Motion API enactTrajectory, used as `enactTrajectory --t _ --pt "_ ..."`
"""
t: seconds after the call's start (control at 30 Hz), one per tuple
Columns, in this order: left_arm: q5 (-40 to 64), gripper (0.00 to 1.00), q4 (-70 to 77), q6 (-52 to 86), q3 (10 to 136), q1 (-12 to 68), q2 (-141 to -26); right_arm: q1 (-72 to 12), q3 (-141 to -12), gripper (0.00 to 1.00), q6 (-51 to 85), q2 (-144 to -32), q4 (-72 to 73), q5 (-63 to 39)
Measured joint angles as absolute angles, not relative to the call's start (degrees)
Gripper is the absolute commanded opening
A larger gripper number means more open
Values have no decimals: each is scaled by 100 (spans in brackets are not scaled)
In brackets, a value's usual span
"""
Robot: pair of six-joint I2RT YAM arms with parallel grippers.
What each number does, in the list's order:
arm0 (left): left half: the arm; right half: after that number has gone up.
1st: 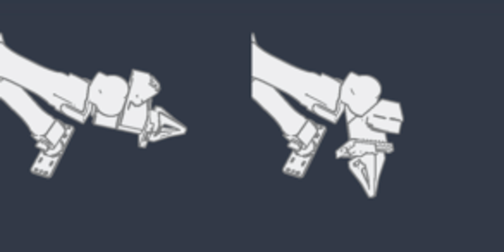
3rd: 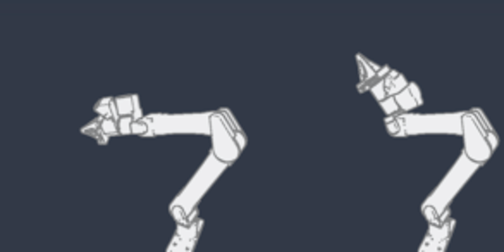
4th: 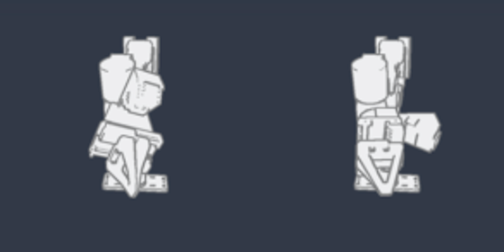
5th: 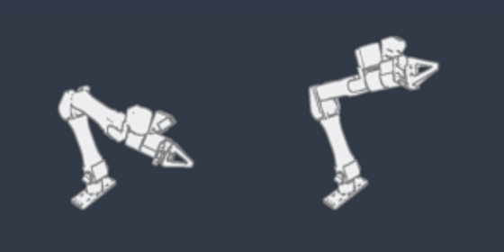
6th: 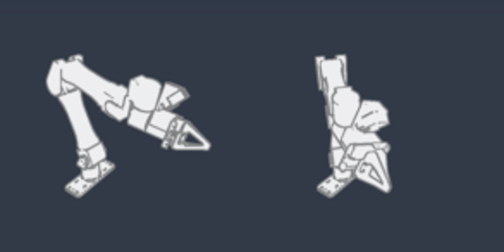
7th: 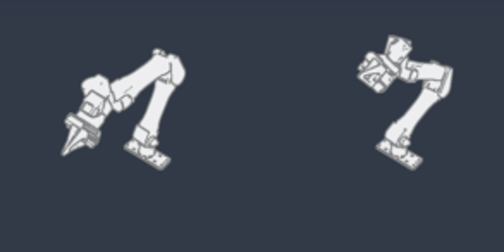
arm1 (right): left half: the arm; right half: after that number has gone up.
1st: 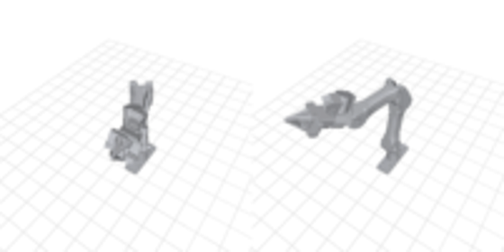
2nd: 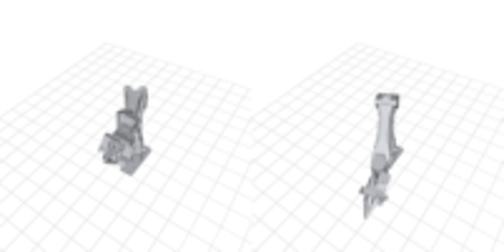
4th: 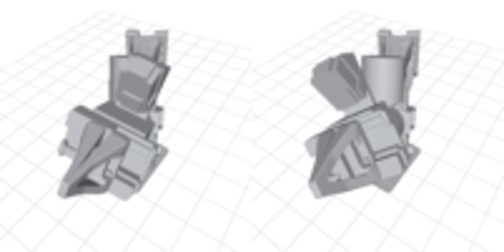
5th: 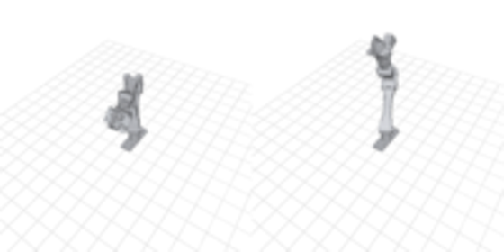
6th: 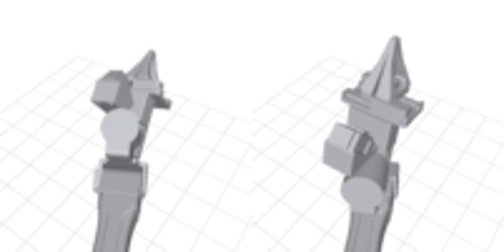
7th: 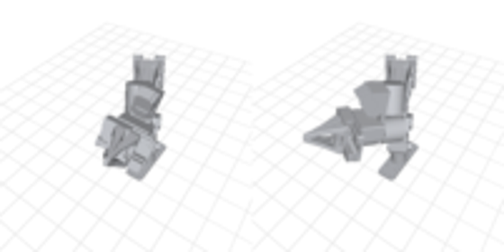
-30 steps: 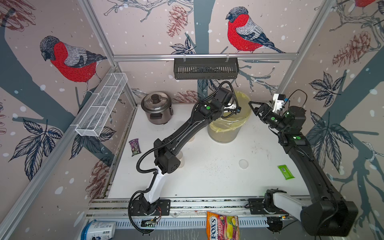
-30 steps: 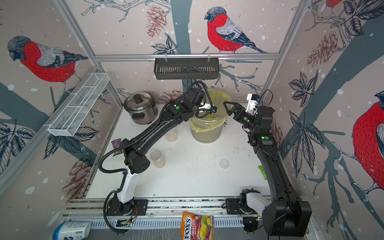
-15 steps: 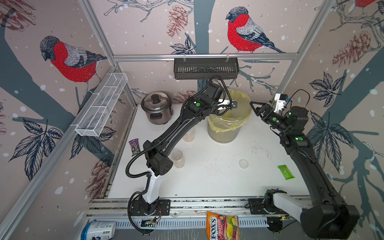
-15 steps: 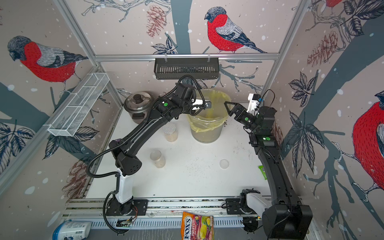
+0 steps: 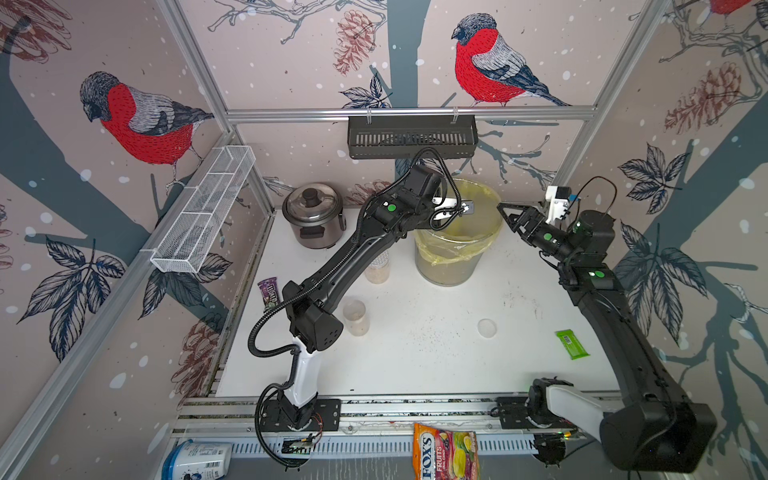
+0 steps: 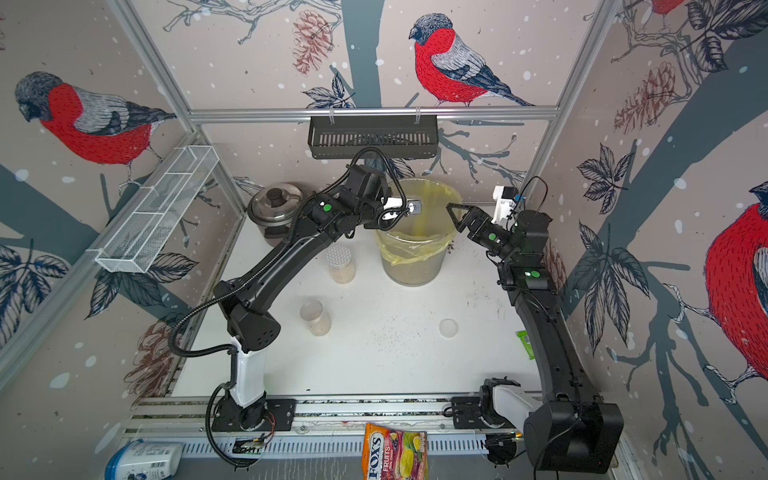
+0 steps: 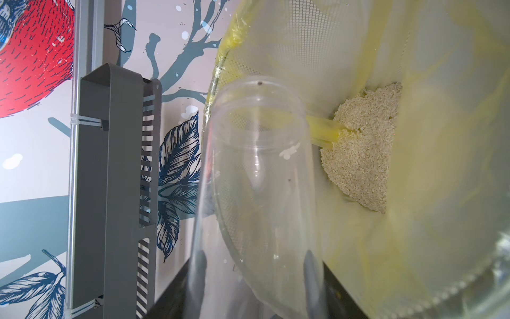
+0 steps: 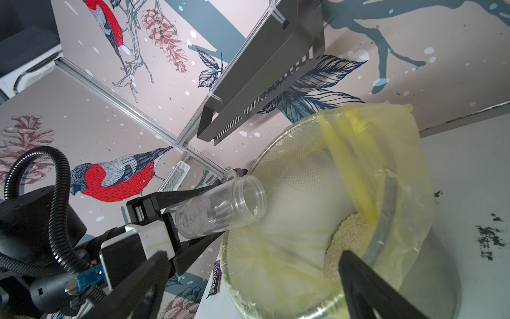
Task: Empty moldy rice from jars
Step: Pour the moldy rice from the jar into the trash bin.
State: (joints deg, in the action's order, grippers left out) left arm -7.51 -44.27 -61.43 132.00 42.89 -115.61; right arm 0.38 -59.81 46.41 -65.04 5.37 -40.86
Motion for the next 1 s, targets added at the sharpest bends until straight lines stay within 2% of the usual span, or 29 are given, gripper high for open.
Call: enactTrajectory --t 0.3,0.53,0.77,1.0 --pt "-478 0 -4250 -5699 12892 4287 -11262 -961 -6423 96 4705 -6855 484 -4007" --pt "-327 0 -3887 -5393 12189 4285 -10829 -1048 -6333 95 4539 -6886 480 -3557" --pt "-150 0 -3242 -5137 11229 4272 -10269 -1063 -5846 95 5360 -6886 1017 -3531" --pt "-108 0 -2895 -5085 11104 4272 -10178 -1291 -5719 95 6353 -7043 1815 -3557"
